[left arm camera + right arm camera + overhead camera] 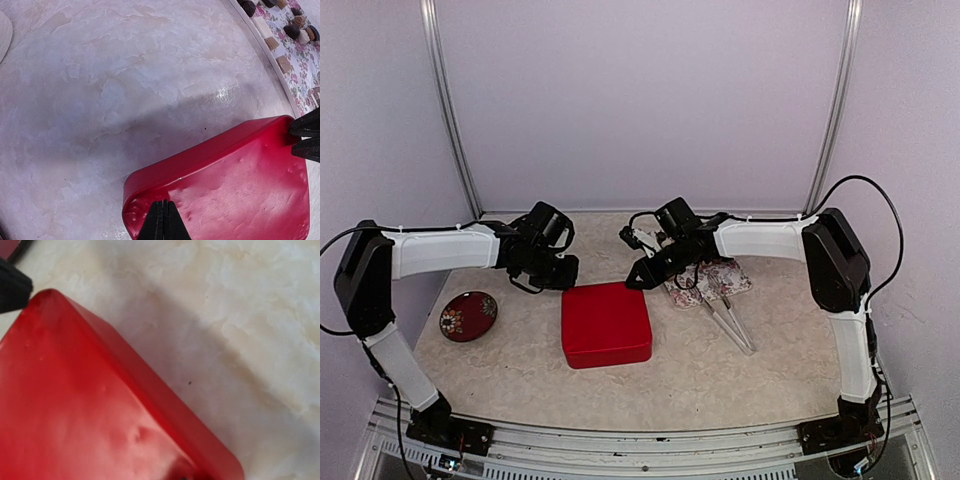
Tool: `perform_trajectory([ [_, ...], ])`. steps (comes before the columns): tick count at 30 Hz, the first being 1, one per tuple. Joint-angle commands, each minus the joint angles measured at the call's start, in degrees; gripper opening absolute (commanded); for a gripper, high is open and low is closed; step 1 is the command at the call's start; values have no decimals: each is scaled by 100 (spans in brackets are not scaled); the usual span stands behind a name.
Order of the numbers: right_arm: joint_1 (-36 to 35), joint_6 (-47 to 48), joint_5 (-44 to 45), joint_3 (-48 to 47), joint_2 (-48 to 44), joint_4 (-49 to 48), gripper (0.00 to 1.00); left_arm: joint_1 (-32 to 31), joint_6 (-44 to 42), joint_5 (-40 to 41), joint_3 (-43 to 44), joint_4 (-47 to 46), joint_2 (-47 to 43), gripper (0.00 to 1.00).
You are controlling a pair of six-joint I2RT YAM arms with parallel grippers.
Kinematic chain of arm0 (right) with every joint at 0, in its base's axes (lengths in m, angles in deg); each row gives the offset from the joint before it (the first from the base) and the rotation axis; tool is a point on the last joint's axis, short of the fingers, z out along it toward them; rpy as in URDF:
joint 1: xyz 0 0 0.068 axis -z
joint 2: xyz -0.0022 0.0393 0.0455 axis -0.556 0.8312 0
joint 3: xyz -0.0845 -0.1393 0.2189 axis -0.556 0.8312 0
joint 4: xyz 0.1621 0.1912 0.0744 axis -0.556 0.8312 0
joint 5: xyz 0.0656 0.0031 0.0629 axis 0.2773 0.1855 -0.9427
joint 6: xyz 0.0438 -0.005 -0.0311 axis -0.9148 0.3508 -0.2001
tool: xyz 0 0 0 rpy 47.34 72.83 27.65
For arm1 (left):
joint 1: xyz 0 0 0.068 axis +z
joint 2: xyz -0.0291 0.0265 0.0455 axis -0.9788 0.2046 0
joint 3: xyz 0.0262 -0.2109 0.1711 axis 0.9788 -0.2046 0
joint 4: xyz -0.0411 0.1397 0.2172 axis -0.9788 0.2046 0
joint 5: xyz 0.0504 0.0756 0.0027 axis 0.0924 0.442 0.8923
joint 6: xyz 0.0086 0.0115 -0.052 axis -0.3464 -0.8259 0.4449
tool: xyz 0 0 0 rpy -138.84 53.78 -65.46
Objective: Pack the chocolate
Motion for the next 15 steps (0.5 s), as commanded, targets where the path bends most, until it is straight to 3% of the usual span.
perform_trajectory([
  [1,16,-2,273,222,226,316,19,51,-70,108,1,76,-231,3],
  [9,21,49,358,298,119,373,19,151,14,95,-376,-46,-91,10],
  [15,28,91,369,346,171,380,19,199,5,13,-493,-149,219,9],
])
